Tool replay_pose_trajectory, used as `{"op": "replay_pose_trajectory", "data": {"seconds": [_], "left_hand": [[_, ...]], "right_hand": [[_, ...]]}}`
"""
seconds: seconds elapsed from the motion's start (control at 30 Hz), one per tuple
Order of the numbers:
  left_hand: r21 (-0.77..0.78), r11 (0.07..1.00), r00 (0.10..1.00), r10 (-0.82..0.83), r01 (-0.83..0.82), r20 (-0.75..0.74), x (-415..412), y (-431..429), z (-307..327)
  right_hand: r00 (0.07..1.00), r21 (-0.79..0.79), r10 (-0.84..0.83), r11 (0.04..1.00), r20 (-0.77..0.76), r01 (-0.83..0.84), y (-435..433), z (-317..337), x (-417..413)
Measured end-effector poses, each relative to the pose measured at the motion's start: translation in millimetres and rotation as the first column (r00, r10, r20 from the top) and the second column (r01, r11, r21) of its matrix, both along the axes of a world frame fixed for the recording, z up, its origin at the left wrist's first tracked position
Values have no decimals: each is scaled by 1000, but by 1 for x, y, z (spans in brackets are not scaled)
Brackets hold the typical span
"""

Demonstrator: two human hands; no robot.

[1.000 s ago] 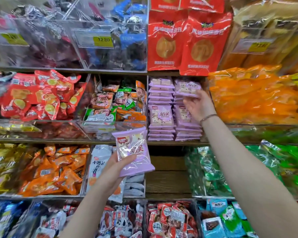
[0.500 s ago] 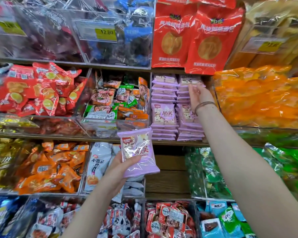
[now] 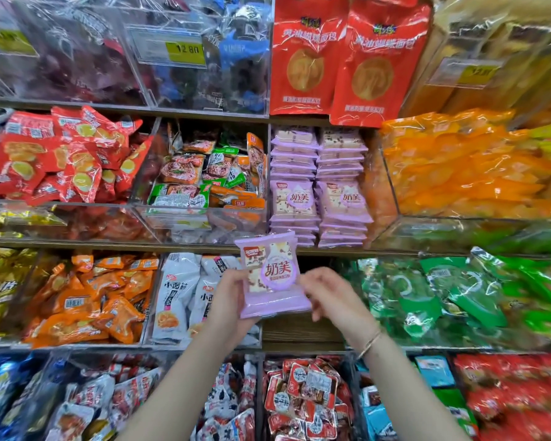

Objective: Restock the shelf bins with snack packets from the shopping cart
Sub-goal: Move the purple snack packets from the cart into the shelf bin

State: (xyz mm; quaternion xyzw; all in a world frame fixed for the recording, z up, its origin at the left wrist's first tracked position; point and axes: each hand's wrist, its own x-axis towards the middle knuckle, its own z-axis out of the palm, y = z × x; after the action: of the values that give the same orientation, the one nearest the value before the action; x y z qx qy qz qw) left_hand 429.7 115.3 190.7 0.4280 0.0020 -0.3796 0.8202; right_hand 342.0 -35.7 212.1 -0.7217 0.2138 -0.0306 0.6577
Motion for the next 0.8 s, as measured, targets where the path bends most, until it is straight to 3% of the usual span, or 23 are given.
{"op": "replay_pose_trajectory", "data": {"seconds": [0.1,0.2,0.43,0.63,0.8], "left_hand": [[17,1000,1000,-6,6,-4,-8,-5,-1],[127,992,999,-22,18,30,-12,-8,-4],[247,969,995,-26,2,92,-11,-4,1],[257,966,992,5,-38,130,5,13,7],[260,960,991,82,-107,103,16,28,11]], "right_hand": [[1000,-50,-19,999,-8,19,13,-8,-12],[998,-52,-65,997,2,65,11,-6,-16],[993,27,-117,993,31,116,-2,-3,-15],[946,336,-266,922,187,193,-30,32,17],[891,450,-395,853,222,265,-51,74,89]]}}
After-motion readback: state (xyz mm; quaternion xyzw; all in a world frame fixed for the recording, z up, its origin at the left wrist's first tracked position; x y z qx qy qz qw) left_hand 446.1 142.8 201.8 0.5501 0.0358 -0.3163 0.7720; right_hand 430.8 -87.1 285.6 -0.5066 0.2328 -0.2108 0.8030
